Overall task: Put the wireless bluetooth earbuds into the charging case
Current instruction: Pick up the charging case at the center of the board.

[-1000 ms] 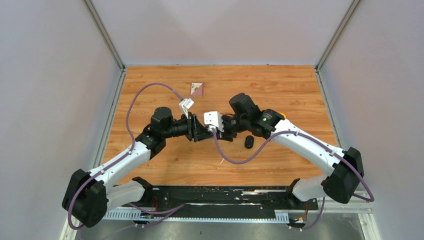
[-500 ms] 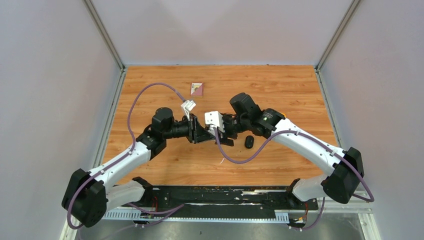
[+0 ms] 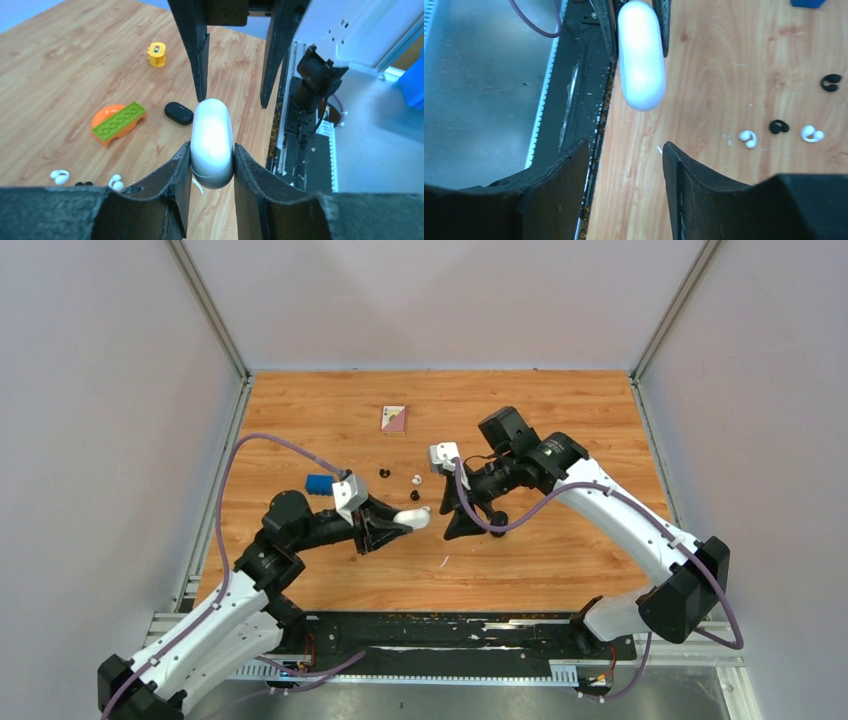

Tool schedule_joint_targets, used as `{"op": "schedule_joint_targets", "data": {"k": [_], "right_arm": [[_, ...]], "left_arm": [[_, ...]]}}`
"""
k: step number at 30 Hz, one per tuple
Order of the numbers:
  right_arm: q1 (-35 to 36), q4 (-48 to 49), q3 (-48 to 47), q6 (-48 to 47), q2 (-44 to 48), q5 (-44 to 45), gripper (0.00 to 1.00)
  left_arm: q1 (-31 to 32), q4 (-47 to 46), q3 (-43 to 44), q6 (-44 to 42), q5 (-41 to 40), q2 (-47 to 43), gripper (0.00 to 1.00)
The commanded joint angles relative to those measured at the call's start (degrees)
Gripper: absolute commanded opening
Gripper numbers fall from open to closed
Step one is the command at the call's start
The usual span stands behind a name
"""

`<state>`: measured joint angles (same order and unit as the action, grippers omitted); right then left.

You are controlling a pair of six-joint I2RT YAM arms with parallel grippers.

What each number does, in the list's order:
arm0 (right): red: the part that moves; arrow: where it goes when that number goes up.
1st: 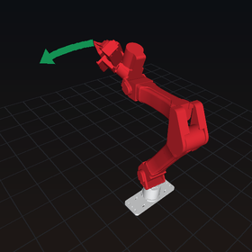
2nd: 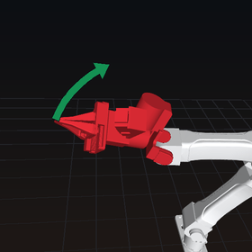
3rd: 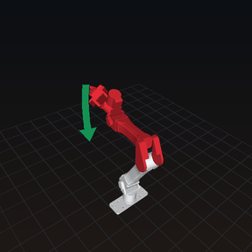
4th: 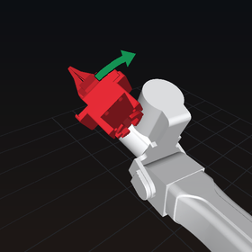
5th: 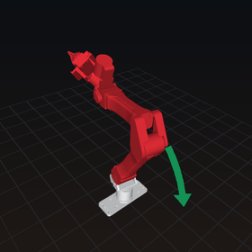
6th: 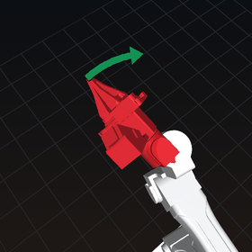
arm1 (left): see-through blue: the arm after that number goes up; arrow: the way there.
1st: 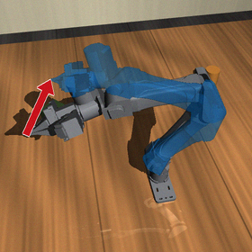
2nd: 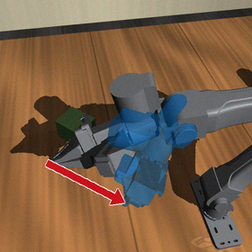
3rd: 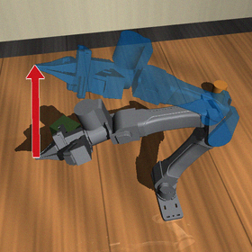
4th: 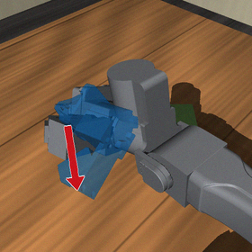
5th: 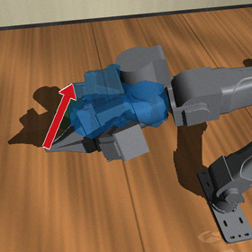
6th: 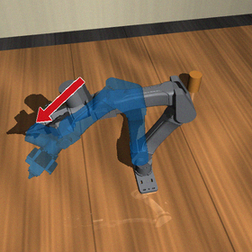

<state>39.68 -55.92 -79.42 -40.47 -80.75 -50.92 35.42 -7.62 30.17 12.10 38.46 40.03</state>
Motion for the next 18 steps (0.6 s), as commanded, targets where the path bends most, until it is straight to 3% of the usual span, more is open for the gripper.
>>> {"op": "schedule_joint_targets", "data": {"k": [1,8,13,18], "right_arm": [[0.24,-0.17,0.34,2.85,-0.29,-6.61,0.55],[0.76,0.13,-4.65,4.98,-3.89,-7.96,0.53],[2.09,1.63,-6.36,6.23,-6.08,-5.81,0.57],[3.77,0.58,-8.37,5.39,-9.14,-4.70,0.53]], "left_arm": [[1.03,-4.34,-4.70,-7.85,0.57,-4.53,0.14],[1.08,-4.88,-4.63,-9.68,1.18,-2.48,0.13],[1.06,-6.33,-4.95,-8.73,1.72,-1.99,0.13],[1.09,-8.47,-5.46,-6.82,3.04,-1.48,0.13]]}}
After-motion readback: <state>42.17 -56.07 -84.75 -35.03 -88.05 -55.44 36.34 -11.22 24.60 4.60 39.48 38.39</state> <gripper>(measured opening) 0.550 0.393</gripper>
